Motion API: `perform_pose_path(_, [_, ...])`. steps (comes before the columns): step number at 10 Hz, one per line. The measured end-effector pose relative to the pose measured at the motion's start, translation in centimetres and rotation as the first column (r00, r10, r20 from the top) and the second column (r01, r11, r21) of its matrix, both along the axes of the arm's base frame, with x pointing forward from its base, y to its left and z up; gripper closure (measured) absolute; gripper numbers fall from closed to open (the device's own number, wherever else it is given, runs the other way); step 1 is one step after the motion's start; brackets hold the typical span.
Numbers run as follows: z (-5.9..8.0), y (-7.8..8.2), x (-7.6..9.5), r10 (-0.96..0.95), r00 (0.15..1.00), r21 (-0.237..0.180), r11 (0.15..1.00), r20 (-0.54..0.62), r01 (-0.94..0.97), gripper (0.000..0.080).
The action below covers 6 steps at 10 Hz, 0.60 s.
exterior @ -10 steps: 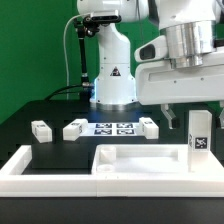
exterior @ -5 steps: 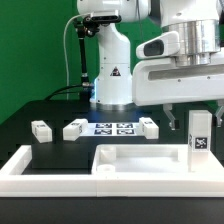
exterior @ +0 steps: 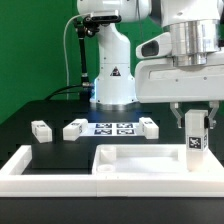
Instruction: Assemble desk
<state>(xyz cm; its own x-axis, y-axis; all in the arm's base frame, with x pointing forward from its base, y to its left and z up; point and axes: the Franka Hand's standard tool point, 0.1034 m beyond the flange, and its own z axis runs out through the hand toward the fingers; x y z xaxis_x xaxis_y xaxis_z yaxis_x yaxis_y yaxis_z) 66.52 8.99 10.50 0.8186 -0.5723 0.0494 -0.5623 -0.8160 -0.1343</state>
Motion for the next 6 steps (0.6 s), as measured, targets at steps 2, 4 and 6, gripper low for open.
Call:
perform_pose_path(2, [0.01, -0.09, -0.03, -0.212, 0.977, 0.019, 0.977, -0.028, 0.213, 0.0511])
perform_pose_path(4, [0.00, 0.06, -0.17, -0.529, 0.840, 0.069, 0.840, -0.121, 0.539, 0.0509])
perform_pose_path(6, [-0.14, 0.45, -0.19, -0.739, 0.645, 0.101, 0.639, -0.192, 0.762, 0.0508])
